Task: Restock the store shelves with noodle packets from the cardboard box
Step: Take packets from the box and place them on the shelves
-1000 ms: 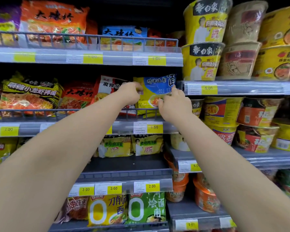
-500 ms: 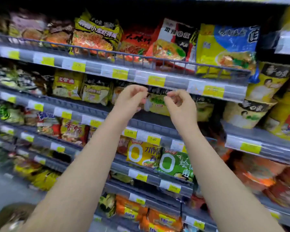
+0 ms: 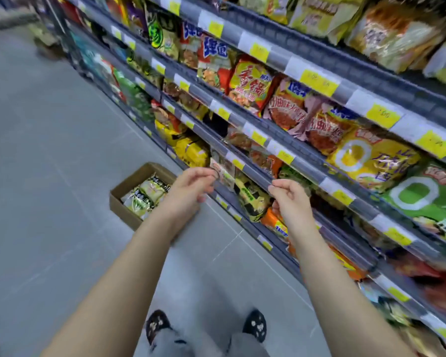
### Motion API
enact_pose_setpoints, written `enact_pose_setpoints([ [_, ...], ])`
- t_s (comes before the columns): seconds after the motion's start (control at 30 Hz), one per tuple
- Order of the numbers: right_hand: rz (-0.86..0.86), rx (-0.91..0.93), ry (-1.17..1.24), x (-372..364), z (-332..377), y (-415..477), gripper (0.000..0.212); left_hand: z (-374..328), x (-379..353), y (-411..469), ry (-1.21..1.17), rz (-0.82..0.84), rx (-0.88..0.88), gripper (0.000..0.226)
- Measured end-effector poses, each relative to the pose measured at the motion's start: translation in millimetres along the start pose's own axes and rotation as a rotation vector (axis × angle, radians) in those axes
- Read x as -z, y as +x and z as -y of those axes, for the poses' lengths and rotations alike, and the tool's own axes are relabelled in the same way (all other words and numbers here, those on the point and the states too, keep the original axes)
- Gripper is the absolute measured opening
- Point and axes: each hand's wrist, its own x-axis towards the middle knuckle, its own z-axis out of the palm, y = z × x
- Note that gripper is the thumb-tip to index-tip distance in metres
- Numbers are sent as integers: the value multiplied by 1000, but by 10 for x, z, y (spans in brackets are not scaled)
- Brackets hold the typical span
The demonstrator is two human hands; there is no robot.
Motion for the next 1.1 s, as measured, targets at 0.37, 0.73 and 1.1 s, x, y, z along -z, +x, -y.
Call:
enact_pose_setpoints([
  [0.37, 175, -375, -39, -2000, -887, -274, 10, 977, 2242, 38, 52, -172, 352, 12],
  [0.73, 186, -465, -120, -3123, -830, 752, 15, 992, 3083, 1290, 22, -237, 469, 10],
  [1.1, 229, -552, -125, -4466, -633, 2271, 11, 827, 3771, 3230, 106, -114, 529, 7],
])
